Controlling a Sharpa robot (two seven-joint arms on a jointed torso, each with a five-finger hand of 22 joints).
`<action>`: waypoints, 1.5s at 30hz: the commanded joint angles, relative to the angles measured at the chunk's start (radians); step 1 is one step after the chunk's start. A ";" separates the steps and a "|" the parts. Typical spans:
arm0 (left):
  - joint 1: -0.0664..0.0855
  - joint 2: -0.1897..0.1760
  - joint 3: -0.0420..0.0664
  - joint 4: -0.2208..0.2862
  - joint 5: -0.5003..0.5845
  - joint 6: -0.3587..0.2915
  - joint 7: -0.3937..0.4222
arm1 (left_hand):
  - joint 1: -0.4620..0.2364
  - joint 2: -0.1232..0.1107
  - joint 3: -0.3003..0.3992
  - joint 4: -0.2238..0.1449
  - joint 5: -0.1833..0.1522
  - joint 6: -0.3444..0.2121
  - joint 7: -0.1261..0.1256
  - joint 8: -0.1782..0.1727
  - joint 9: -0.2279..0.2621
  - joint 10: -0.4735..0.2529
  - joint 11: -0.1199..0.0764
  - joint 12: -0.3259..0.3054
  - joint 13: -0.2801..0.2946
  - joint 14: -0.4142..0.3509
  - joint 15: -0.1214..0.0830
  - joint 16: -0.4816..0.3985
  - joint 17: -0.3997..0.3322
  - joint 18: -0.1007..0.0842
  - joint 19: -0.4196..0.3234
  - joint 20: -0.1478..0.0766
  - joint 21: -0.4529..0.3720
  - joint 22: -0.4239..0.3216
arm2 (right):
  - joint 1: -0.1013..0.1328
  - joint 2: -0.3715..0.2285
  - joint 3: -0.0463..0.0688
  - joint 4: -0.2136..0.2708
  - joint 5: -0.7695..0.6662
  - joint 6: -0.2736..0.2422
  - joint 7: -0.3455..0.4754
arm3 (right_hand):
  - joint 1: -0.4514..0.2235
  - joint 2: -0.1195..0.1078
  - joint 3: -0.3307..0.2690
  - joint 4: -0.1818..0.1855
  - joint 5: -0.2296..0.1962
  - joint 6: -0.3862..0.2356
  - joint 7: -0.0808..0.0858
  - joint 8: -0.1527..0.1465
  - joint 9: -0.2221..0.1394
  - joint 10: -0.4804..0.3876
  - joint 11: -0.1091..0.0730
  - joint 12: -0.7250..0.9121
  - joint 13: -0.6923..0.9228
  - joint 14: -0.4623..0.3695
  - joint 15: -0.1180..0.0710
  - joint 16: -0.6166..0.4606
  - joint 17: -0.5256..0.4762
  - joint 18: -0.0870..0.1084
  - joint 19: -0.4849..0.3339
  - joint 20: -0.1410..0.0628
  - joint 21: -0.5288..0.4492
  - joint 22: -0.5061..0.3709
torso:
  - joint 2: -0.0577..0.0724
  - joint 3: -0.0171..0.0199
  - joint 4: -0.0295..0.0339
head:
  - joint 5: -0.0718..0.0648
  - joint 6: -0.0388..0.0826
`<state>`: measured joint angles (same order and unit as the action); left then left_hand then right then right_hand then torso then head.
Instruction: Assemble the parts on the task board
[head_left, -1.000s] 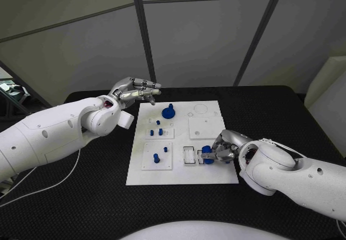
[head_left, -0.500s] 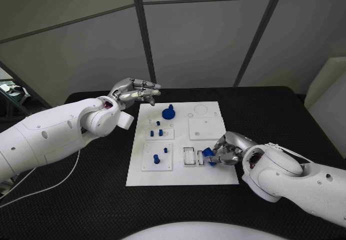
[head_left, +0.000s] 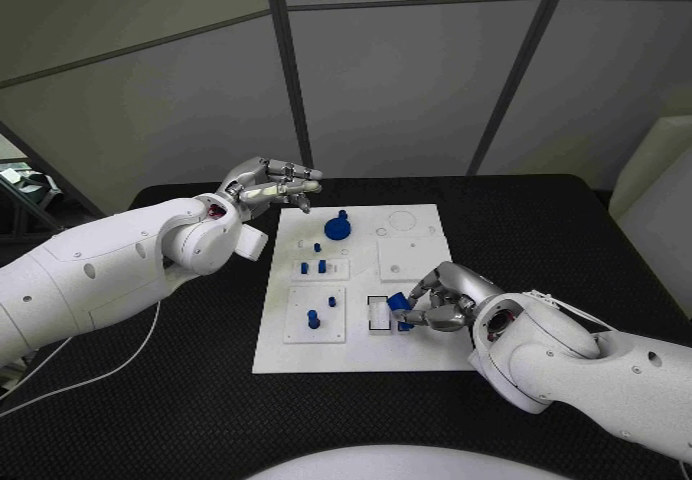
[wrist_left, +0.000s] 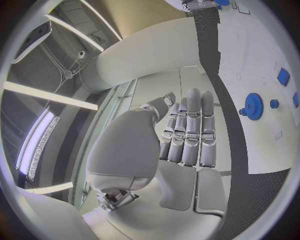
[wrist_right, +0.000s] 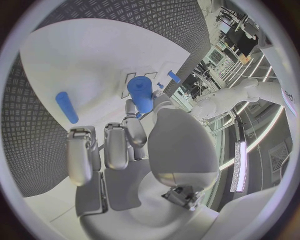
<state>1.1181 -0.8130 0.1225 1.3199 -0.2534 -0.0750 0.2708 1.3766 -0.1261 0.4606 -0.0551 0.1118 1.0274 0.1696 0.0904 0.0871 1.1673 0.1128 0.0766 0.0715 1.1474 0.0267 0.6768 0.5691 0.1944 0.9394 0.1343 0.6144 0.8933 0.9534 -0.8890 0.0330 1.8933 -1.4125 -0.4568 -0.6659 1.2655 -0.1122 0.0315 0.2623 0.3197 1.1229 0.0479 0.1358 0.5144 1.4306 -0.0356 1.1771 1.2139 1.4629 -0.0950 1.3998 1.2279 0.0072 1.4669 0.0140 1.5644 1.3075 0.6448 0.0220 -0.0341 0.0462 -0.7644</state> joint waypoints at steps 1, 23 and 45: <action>0.001 0.001 0.001 0.003 0.005 0.010 0.005 | -0.005 0.005 -0.007 0.000 -0.003 -0.005 0.004 -0.003 0.001 -0.008 0.000 -0.002 0.001 0.002 0.008 -0.006 -0.001 -0.012 0.001 0.005 -0.001 -0.001 | 0.001 0.021 0.001 -0.014 0.025 0.006 0.020 | -0.026 -0.002 -0.007 0.012 0.003 0.015 -0.009 -0.001 0.033 -0.004 0.000 -0.003 -0.001 0.046 -0.005 0.001 -0.003 -0.007 0.104 -0.002 0.006 0.263 | 0.001 -0.0003 0.0002 | 0.001 -0.001; 0.002 0.000 0.001 0.005 0.005 0.015 0.003 | -0.005 0.005 -0.008 0.000 -0.003 -0.005 0.004 -0.003 0.001 -0.009 0.000 -0.002 0.001 0.002 0.008 -0.007 -0.001 -0.012 0.001 0.005 -0.002 -0.002 | 0.002 0.113 0.002 -0.097 0.006 0.079 -0.028 | -0.182 -0.032 -0.034 0.033 -0.081 0.066 -0.025 0.004 0.090 -0.007 -0.012 -0.029 -0.009 0.043 -0.015 -0.009 -0.018 -0.007 0.104 -0.009 0.006 0.263 | 0.000 0.0004 0.0006 | 0.006 -0.009; 0.002 -0.004 0.001 0.007 0.005 0.015 0.003 | -0.005 0.005 -0.008 0.000 -0.003 -0.005 0.004 -0.003 0.001 -0.009 0.000 -0.002 0.001 0.002 0.008 -0.007 -0.001 -0.012 0.001 0.005 -0.002 -0.002 | 0.002 0.094 0.002 -0.063 -0.084 0.050 -0.016 | -0.162 -0.046 -0.137 0.028 -0.267 0.068 -0.027 -0.009 0.157 -0.007 -0.013 -0.048 -0.009 0.042 -0.017 -0.013 -0.018 -0.007 0.104 -0.013 0.006 0.263 | 0.000 0.0022 -0.0003 | 0.003 -0.004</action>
<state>1.1183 -0.8163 0.1225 1.3248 -0.2533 -0.0702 0.2699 1.3766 -0.1261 0.4606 -0.0551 0.1118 1.0273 0.1696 0.0905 0.0870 1.1673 0.1127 0.0765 0.0715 1.1474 0.0267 0.6768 0.5694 0.1943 0.9394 0.1343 0.6144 0.8927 0.9539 -0.7927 0.0343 1.8230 -1.4641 -0.3988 -0.6965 1.0905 -0.1610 -0.1125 0.2898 0.0521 1.1855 0.0213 0.1314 0.6692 1.4235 -0.0429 1.1297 1.2042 1.4666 -0.1055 1.3849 1.2085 0.0074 1.4671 0.0066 1.5644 1.3074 0.6448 0.0236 -0.0343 0.0498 -0.7686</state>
